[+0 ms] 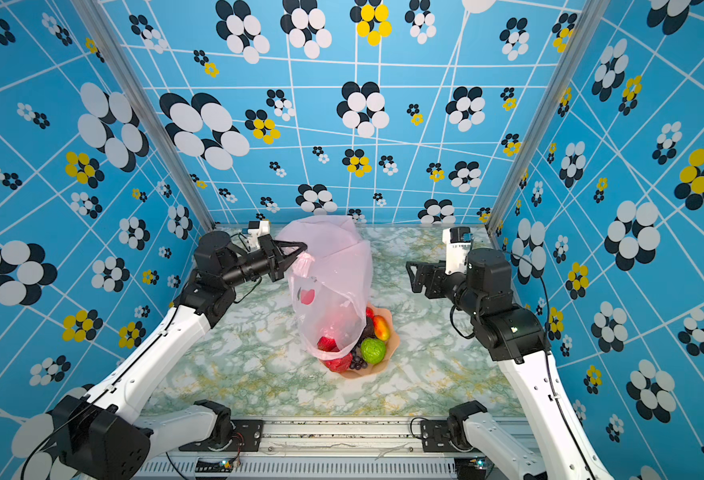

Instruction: Place the fruits into the plastic bag

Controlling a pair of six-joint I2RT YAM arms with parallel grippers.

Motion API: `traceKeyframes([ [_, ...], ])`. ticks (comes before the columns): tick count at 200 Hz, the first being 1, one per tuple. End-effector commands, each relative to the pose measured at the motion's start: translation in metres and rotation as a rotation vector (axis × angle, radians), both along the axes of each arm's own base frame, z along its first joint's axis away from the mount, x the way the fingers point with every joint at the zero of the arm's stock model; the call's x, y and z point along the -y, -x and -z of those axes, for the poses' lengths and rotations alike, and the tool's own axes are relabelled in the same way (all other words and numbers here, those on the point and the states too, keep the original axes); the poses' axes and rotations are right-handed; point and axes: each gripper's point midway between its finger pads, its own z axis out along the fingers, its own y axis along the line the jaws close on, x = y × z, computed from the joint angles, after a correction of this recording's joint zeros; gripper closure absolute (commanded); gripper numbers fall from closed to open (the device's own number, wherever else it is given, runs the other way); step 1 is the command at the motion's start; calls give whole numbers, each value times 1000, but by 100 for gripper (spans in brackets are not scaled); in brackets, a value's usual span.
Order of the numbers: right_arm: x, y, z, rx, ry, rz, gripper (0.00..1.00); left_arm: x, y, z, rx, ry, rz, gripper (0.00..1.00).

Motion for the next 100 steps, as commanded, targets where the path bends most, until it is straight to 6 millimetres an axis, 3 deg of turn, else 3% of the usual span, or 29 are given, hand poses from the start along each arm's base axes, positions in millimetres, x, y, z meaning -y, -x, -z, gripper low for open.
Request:
traceKeyframes([
  [1,-59,21,-27,-153,-502,-179,13,17,-7,-29,22,147,-9,100],
  [32,-94,24,-38,-221,-690,-177,13,34,-7,-42,66,148,-10,100],
  [65,-135,27,-35,-318,-921,-202,10,44,-7,-46,124,165,-45,100],
  [84,-140,20,-22,-375,-990,-137,9,52,-5,-46,146,197,-43,100],
  [100,-130,9,-7,-400,-1066,-35,8,57,-2,-45,159,215,-35,100],
])
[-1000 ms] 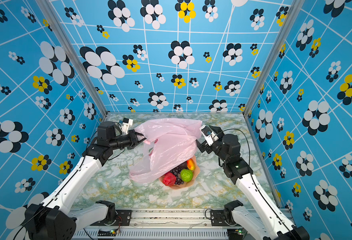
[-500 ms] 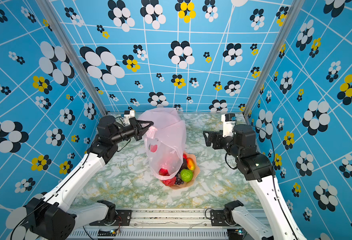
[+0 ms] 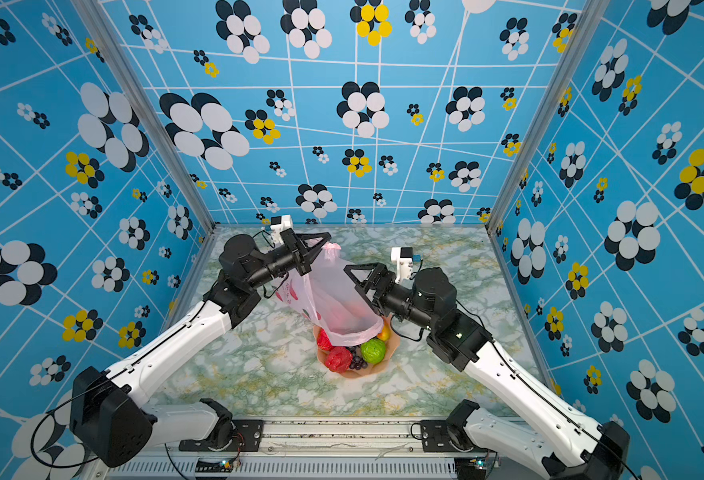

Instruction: Place the fruits into the plastic bag

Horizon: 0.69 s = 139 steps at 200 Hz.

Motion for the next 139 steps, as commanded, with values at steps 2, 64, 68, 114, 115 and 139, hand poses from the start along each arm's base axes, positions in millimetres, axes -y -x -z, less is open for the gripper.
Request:
traceKeyframes([
  [2,17,-22,-8,-107,-225,177,8,5,1,-15,84,67,-24,100],
  [64,16,-53,5,-246,-416,286,7,14,21,-13,148,70,6,100],
  [68,13,-54,4,-255,-427,277,7,14,21,-12,150,67,5,100],
  [114,-10,-69,-2,-297,-478,239,13,26,31,-11,183,91,42,100],
  [115,-11,-70,-2,-296,-478,238,13,26,31,-11,185,92,41,100],
  [139,-9,-74,-5,-282,-486,263,32,29,33,-6,182,100,50,100],
])
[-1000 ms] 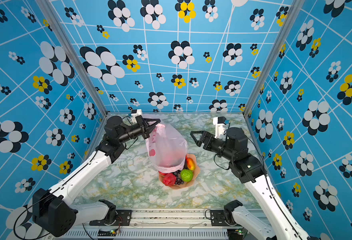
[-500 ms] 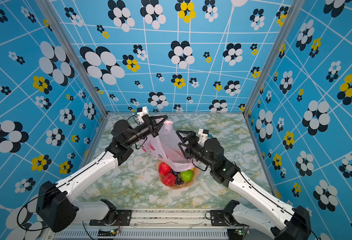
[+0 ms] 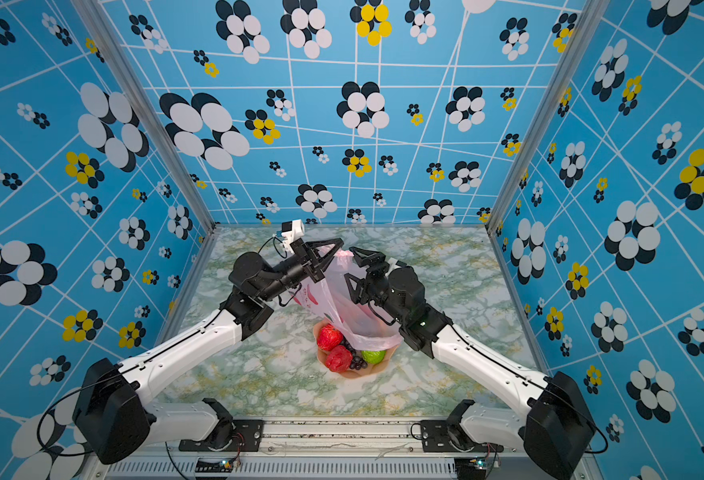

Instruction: Place the fruits into the plastic bag

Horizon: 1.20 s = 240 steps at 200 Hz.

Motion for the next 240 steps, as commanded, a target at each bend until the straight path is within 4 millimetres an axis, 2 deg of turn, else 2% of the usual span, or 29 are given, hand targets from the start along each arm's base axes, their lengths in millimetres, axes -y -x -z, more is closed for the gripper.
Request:
traceKeyframes([
  [1,1,-1,-38,66,-93,16,33,1,2,-1,50,23,-4,100],
  [22,8,-5,-35,67,-102,62,71,3,6,1,51,26,12,100],
  [30,7,-7,-35,68,-103,62,82,5,9,2,49,25,26,100],
  [36,7,-8,-35,71,-104,63,95,6,10,3,47,23,39,100],
  [41,6,-9,-35,72,-105,61,100,7,12,4,46,21,49,100],
  [49,4,-10,-35,70,-104,57,100,6,15,4,49,21,60,100],
  [54,4,-11,-35,72,-102,57,100,5,16,6,48,18,66,90],
  [60,5,-11,-33,71,-94,59,100,3,19,7,46,12,75,72],
  [65,8,-12,-33,71,-87,66,100,2,22,8,48,2,84,53],
  [71,10,-13,-30,64,-71,71,100,-3,25,8,60,-23,89,35],
  [88,22,-18,-25,54,-13,100,100,-23,42,11,129,-190,80,0],
  [97,27,-20,-22,49,19,107,100,-38,53,17,190,-356,35,1],
  [101,29,-22,-24,54,33,110,100,-48,60,16,234,-442,3,1],
  [103,29,-22,-24,55,42,110,100,-53,62,7,251,-460,-18,1],
  [107,32,-24,-24,57,59,111,100,-63,68,15,271,-568,-49,1],
  [122,34,-28,-25,63,142,93,100,-106,82,20,382,-894,-174,1],
  [136,31,-30,-28,76,208,71,100,-139,89,22,456,-1096,-256,1],
  [151,25,-32,-31,91,274,36,100,-155,96,18,569,-1222,-290,1],
  [170,17,-35,-36,117,325,4,100,-156,101,15,795,-1336,-297,1],
  [193,11,-36,-41,141,376,-25,100,-142,98,22,1057,-1476,-280,1],
  [220,-2,-34,-52,178,427,-66,100,-111,85,15,1297,-1565,-261,1],
  [240,-10,-32,-57,199,446,-86,100,-87,67,1,1370,-1585,-274,1],
])
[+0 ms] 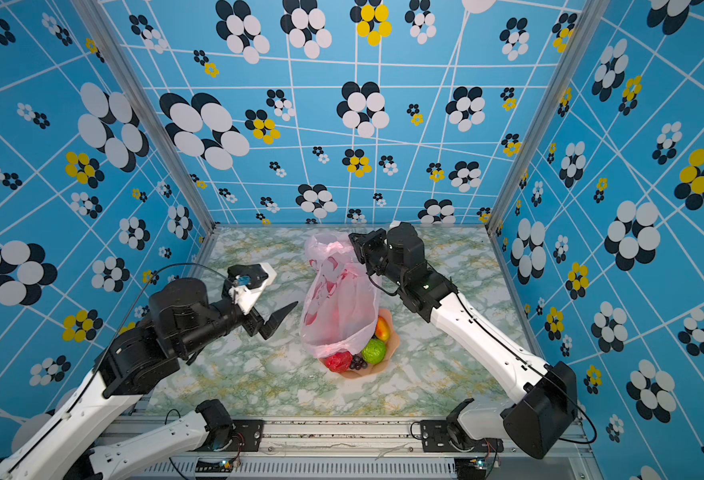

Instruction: Place the fruits into the plastic bag

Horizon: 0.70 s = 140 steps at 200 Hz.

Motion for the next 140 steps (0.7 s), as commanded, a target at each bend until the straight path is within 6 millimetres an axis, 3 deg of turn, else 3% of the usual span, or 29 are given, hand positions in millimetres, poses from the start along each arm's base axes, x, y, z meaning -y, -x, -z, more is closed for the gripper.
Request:
traceKeyframes([
  [1,-12,8,-11,44,72,-64,100,17,-22,-27,216,-138,18,1],
  [38,-24,14,-16,65,86,-97,100,52,-51,-32,198,-189,44,1],
  [54,-27,15,-17,68,92,-107,100,59,-61,-32,190,-209,29,0],
  [70,-29,16,-18,70,94,-112,100,62,-69,-37,192,-194,2,7],
  [123,-31,17,-19,83,99,-123,100,66,-81,-32,160,-243,-29,51],
  [140,-33,17,-18,84,98,-131,100,70,-82,-30,144,-238,-25,77],
])
